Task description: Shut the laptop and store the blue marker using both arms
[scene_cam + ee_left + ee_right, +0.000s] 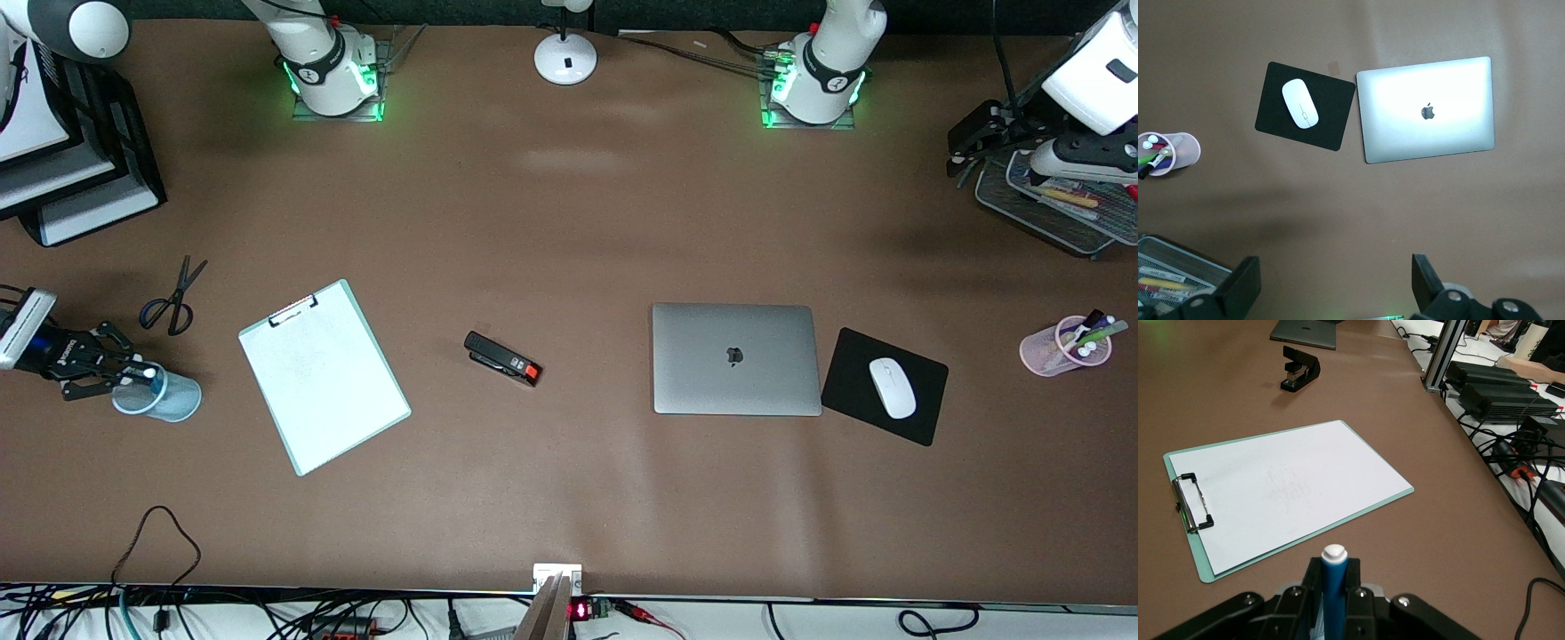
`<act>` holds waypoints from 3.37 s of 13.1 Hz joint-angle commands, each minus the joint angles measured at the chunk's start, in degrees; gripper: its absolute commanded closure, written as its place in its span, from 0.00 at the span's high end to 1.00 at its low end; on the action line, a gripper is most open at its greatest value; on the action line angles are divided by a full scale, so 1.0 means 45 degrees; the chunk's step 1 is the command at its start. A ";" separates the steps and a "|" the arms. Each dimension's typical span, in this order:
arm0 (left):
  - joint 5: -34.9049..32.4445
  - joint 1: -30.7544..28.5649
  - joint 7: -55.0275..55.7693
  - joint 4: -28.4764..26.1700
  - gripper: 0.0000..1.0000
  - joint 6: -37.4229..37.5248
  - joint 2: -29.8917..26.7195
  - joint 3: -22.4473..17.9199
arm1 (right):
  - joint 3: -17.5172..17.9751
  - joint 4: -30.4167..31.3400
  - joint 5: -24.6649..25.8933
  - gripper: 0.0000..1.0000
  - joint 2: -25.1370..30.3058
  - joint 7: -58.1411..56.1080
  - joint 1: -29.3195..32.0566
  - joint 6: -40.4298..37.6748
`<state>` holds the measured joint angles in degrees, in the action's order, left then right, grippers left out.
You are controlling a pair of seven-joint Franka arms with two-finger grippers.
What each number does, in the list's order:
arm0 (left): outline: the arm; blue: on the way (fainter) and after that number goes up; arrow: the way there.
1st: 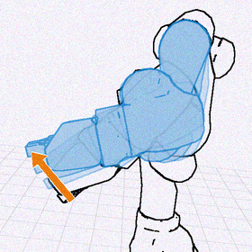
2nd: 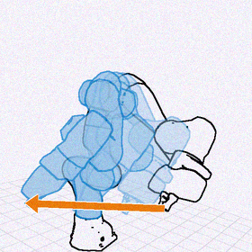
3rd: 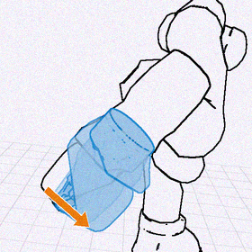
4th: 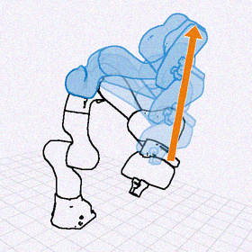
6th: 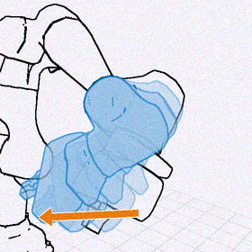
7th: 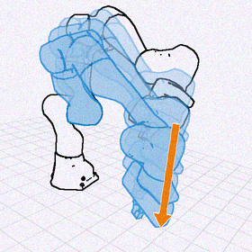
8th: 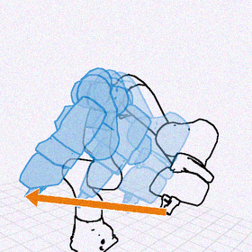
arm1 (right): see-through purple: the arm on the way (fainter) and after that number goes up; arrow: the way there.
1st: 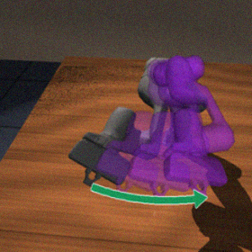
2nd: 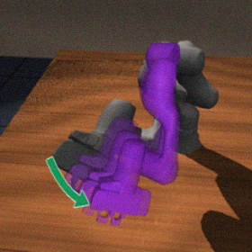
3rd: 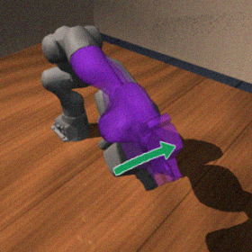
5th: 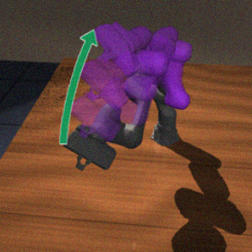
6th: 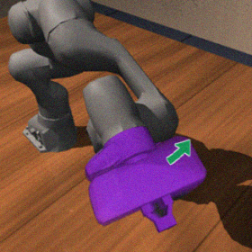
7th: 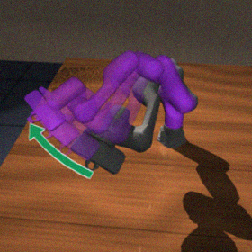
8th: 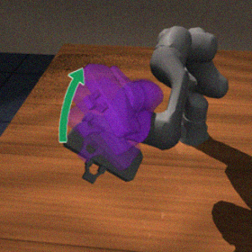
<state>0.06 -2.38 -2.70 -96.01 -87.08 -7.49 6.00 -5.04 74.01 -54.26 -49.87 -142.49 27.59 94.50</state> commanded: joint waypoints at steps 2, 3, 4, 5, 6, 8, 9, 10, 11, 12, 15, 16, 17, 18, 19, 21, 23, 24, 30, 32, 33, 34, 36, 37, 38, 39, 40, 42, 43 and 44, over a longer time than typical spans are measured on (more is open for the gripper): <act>-0.0032 -0.0116 -0.0239 0.0007 1.00 0.0172 0.0005 0.0073 | 0.0105 -0.0411 -0.0363 0.02 -0.0441 -0.0290 0.0255 -0.0024; -0.0032 -0.0116 -0.0239 0.0007 1.00 0.0172 0.0005 0.0073 | 0.0105 -0.0411 -0.0363 0.02 -0.0499 -0.0270 0.0314 -0.0024; -0.0032 -0.0116 -0.0239 0.0007 1.00 0.0153 0.0005 0.0073 | 0.0105 -0.0411 -0.0344 0.06 -0.0500 -0.0251 0.0314 -0.0044; -0.0032 -0.0116 -0.0239 0.0007 1.00 0.0153 0.0024 0.0073 | 0.0105 -0.0411 -0.0344 0.46 -0.0442 -0.0057 0.0314 -0.0082; -0.0032 -0.0116 -0.0220 0.0007 1.00 0.0153 0.0025 0.0073 | 0.0105 -0.0450 -0.0344 0.99 -0.0383 0.0061 0.0314 -0.0160; -0.0052 -0.0096 -0.0219 0.0026 1.00 0.0153 0.0025 0.0092 | 0.0066 -0.0470 -0.0286 1.00 -0.0247 0.0606 0.0314 -0.0239; -0.0052 -0.0116 -0.0239 0.0027 1.00 0.0153 0.0025 0.0092 | 0.0047 -0.0470 -0.0227 1.00 -0.0169 0.0841 0.0314 -0.0278; -0.0033 -0.0097 -0.0239 0.0007 1.00 0.0153 0.0025 0.0092 | -0.0011 -0.0470 -0.0169 1.00 -0.0110 0.1191 0.0314 -0.0471; -0.0032 -0.0096 -0.0239 0.0007 1.00 0.0153 0.0044 0.0092 | -0.0051 -0.0470 -0.0033 1.00 0.0123 0.1582 0.0314 -0.0609; -0.0032 -0.0116 -0.0258 0.0007 1.00 0.0133 0.0121 0.0092 | -0.0090 -0.0489 0.0355 1.00 0.0396 0.2204 0.0275 -0.0900; -0.0013 -0.0116 -0.0258 0.0007 1.00 0.0114 0.0220 0.0073 | -0.0090 -0.0529 0.1450 1.00 0.1391 0.4470 0.0178 -0.2071; -0.0013 -0.0116 -0.0258 0.0007 1.00 0.0114 0.0239 0.0092 | -0.0090 -0.0548 0.1627 1.00 0.1859 0.5017 0.0119 -0.2346; -0.0013 -0.0116 -0.0258 0.0007 1.00 0.0094 0.0259 0.0073 | -0.0032 -0.0587 0.1957 1.00 0.2347 0.5680 0.0061 -0.2542; -0.0013 -0.0116 -0.0258 0.0007 1.00 0.0094 0.0259 0.0073 | 0.0007 -0.0839 0.2367 1.00 0.2700 0.6441 -0.0075 -0.2776; -0.0013 -0.0116 -0.0258 0.0007 1.00 0.0094 0.0259 0.0073 | 0.0008 -0.1305 0.2642 1.00 0.2916 0.7222 -0.0270 -0.3261; -0.0013 -0.0116 -0.0220 0.0007 1.00 0.0113 0.0278 0.0073 | 0.0008 -0.2670 0.2761 1.00 0.2938 0.9114 -0.0738 -0.4511; -0.0013 -0.0096 -0.0181 0.0007 1.00 0.0094 0.0278 0.0092 | -0.0031 -0.3299 0.2820 1.00 0.2976 1.0641 -0.1303 -0.4770; -0.0013 -0.0096 -0.0200 0.0007 1.00 0.0113 0.0278 0.0092 | -0.0051 -0.3418 0.2975 1.00 0.3151 1.1228 -0.1636 -0.4751; -0.0013 -0.0096 -0.0180 0.0027 1.00 0.0114 0.0259 0.0092 | -0.0090 -0.3439 0.5024 1.00 0.4089 1.4802 -0.4193 -0.4088; -0.0013 -0.0096 -0.0239 0.0027 1.00 0.0075 0.0201 0.0092 | -0.0090 -0.3439 0.5514 1.00 0.4303 1.6556 -0.4878 -0.3970; -0.0032 -0.0077 -0.0258 0.0007 1.00 0.0055 0.0181 0.0131 | -0.0071 -0.3303 0.5979 1.00 0.4556 1.7649 -0.5268 -0.3815; -0.0032 -0.0077 -0.0258 0.0007 1.00 0.0055 0.0181 0.0209 | -0.0051 -0.3012 0.6874 1.00 0.4926 1.8684 -0.5697 -0.3427; -0.0013 -0.0077 -0.0200 0.0007 1.00 0.0075 0.0142 0.0249 | -0.0051 -0.1553 0.7973 1.00 0.6134 2.1026 -0.6519 -0.2626; -0.0013 -0.0096 -0.0142 -0.0012 1.00 0.0075 0.0122 0.0249 | -0.0051 -0.0558 0.8034 1.00 0.6779 2.2431 -0.6696 -0.2390; -0.0013 -0.0096 -0.0122 -0.0012 1.00 0.0075 0.0103 0.0249 | -0.0051 0.0109 0.8074 1.00 0.7172 2.3566 -0.6833 -0.2310; -0.0013 -0.0116 -0.0122 -0.0012 1.00 0.0075 0.0103 0.0249 | -0.0051 0.0619 0.8248 1.00 0.7485 2.4583 -0.6873 -0.2329; -0.0013 -0.0116 -0.0122 -0.0012 1.00 0.0075 0.0103 0.0249 | -0.0051 0.1010 0.8385 1.00 0.7701 2.5444 -0.6893 -0.2387; -0.0013 -0.0136 -0.0141 -0.0013 1.00 0.0075 0.0064 0.0191 | -0.0051 0.1714 0.8774 1.00 0.8092 2.7201 -0.6893 -0.2426; -0.0013 -0.0136 -0.0141 -0.0012 1.00 0.0094 -0.0072 0.0151 | -0.0051 0.1911 0.9338 1.00 0.8171 2.8119 -0.6893 -0.2427; -0.0013 -0.0136 -0.0141 -0.0012 1.00 0.0152 -0.0189 0.0112 | -0.0051 0.2068 0.9885 1.00 0.8327 2.9076 -0.6951 -0.2465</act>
<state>0.06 -2.52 -2.70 -96.00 -86.81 -6.60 6.64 -5.23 79.02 -13.29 -15.61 -18.61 -3.14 82.29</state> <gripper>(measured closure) 0.000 0.000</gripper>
